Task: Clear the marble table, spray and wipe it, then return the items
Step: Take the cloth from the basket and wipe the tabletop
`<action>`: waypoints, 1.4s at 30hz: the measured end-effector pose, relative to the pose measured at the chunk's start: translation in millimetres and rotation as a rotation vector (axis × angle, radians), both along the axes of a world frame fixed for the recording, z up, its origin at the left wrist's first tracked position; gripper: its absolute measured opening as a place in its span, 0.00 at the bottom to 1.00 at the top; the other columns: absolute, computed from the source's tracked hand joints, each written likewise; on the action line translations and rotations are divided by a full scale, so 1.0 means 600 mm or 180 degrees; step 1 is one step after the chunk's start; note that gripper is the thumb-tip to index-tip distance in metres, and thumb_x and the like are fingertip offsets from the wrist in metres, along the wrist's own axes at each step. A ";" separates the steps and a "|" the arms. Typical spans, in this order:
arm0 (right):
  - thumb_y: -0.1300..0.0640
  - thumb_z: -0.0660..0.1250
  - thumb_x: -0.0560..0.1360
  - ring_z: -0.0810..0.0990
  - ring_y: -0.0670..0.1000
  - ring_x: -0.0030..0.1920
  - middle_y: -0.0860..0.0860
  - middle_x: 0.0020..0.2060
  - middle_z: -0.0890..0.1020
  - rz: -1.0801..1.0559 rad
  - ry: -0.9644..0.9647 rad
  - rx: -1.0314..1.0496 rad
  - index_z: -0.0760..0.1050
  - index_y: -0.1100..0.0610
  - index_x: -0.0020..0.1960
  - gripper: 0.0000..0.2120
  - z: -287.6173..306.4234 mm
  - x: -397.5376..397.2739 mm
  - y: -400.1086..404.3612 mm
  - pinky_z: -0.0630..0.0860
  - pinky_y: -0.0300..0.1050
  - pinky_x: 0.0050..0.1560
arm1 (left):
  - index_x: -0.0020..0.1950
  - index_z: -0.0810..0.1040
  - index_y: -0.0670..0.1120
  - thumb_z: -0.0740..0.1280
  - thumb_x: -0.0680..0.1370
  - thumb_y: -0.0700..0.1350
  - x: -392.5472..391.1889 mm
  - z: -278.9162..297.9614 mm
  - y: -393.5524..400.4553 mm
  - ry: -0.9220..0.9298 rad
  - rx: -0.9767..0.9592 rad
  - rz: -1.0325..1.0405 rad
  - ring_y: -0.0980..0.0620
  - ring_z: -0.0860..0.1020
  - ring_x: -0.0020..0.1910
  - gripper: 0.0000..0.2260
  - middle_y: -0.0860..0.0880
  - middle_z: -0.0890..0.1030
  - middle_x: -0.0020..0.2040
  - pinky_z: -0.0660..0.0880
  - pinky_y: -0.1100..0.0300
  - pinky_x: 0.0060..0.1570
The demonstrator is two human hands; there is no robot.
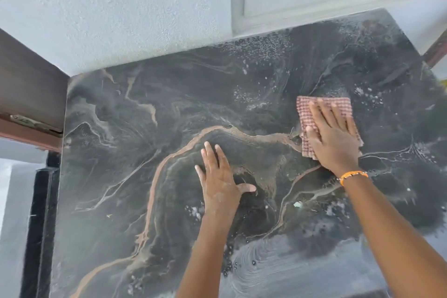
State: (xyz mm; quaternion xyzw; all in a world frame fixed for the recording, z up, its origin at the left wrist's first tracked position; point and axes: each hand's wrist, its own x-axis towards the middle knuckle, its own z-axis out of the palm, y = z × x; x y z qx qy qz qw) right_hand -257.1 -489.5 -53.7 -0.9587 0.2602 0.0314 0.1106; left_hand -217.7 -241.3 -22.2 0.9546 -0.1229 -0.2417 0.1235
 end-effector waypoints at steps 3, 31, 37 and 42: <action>0.46 0.46 0.75 0.53 0.57 0.76 0.51 0.77 0.55 -0.0628 -0.0116 -0.0044 0.52 0.51 0.76 0.30 -0.006 -0.033 0.019 0.48 0.59 0.74 | 0.75 0.36 0.41 0.67 0.66 0.65 0.001 -0.003 -0.004 0.0025 0.0142 0.0056 0.44 0.37 0.75 0.54 0.42 0.33 0.75 0.42 0.45 0.73; 0.48 0.46 0.75 0.51 0.58 0.76 0.50 0.77 0.54 -0.0071 -0.0141 0.0069 0.51 0.48 0.76 0.29 -0.004 0.083 -0.009 0.45 0.60 0.73 | 0.75 0.37 0.41 0.65 0.67 0.64 0.082 -0.002 -0.106 -0.0038 0.0004 0.0057 0.47 0.36 0.75 0.52 0.46 0.35 0.76 0.42 0.48 0.73; 0.49 0.51 0.79 0.42 0.56 0.77 0.48 0.77 0.47 0.1470 -0.0128 0.0230 0.45 0.44 0.76 0.27 0.004 0.230 0.099 0.33 0.55 0.71 | 0.74 0.36 0.40 0.65 0.67 0.65 0.085 -0.002 -0.109 0.0001 0.0219 0.0037 0.47 0.38 0.76 0.53 0.46 0.35 0.76 0.44 0.48 0.74; 0.49 0.51 0.80 0.43 0.57 0.77 0.49 0.77 0.48 0.2207 -0.0097 0.0256 0.47 0.45 0.76 0.27 0.004 0.403 0.170 0.37 0.59 0.73 | 0.74 0.34 0.42 0.65 0.66 0.65 0.093 -0.003 -0.110 0.0146 0.0307 0.0091 0.50 0.36 0.75 0.54 0.48 0.33 0.75 0.43 0.50 0.74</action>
